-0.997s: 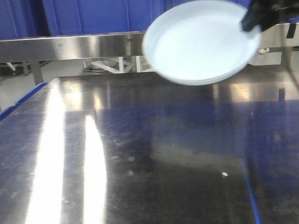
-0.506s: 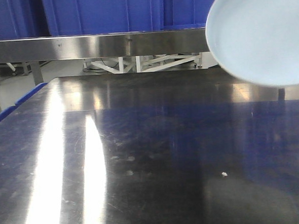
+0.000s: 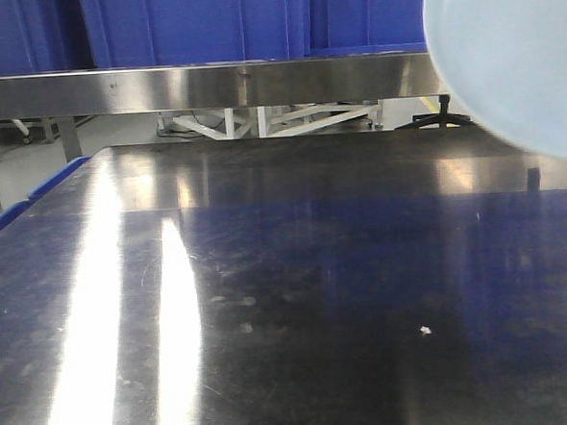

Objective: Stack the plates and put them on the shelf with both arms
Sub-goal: 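Lift the stacked plates up beside the robot with the right gripper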

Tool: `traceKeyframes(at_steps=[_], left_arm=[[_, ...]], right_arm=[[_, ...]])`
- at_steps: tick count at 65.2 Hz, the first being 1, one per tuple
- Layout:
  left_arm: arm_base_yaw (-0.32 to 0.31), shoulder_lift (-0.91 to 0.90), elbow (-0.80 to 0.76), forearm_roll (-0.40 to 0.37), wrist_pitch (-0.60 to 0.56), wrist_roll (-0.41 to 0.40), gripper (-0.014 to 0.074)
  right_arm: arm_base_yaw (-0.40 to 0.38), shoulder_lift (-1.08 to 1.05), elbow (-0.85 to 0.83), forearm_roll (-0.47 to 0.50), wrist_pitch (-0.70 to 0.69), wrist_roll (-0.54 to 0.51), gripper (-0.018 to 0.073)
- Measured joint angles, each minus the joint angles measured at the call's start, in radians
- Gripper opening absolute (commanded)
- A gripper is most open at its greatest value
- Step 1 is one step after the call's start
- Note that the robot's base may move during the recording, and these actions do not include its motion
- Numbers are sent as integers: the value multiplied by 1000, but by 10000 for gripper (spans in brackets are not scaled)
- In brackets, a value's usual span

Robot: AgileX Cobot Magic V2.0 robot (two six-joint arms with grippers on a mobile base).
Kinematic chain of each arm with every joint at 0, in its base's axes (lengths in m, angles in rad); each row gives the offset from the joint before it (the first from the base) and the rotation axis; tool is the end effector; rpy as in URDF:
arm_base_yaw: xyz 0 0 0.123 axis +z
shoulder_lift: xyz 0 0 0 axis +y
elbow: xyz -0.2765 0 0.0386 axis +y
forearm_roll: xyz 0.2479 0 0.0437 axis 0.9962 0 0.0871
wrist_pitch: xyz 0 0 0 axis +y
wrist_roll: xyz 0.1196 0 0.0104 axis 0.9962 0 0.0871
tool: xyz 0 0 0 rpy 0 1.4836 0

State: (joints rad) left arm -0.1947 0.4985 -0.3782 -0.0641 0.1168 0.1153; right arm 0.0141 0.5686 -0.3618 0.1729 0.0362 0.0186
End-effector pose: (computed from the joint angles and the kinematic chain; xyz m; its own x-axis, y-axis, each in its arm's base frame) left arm 0.1427 -0.0291 0.2848 -0.1357 0.0794 -0.9876 0.2080 0.9769 0.0499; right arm 0.1580 0.0030 0.2777 -0.1557 0.1880 -0.9697 0.0095 0.9820 0.1889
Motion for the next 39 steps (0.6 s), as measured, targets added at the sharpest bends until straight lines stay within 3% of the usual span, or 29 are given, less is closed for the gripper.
traceKeyframes(at_steps=[22, 39], left_arm=[[0, 0, 0, 0, 0, 0, 82], [0, 0, 0, 0, 0, 0, 82]], right_arm=[[144, -56, 2, 3, -2, 0, 52], [162, -56, 2, 3, -21, 0, 52]])
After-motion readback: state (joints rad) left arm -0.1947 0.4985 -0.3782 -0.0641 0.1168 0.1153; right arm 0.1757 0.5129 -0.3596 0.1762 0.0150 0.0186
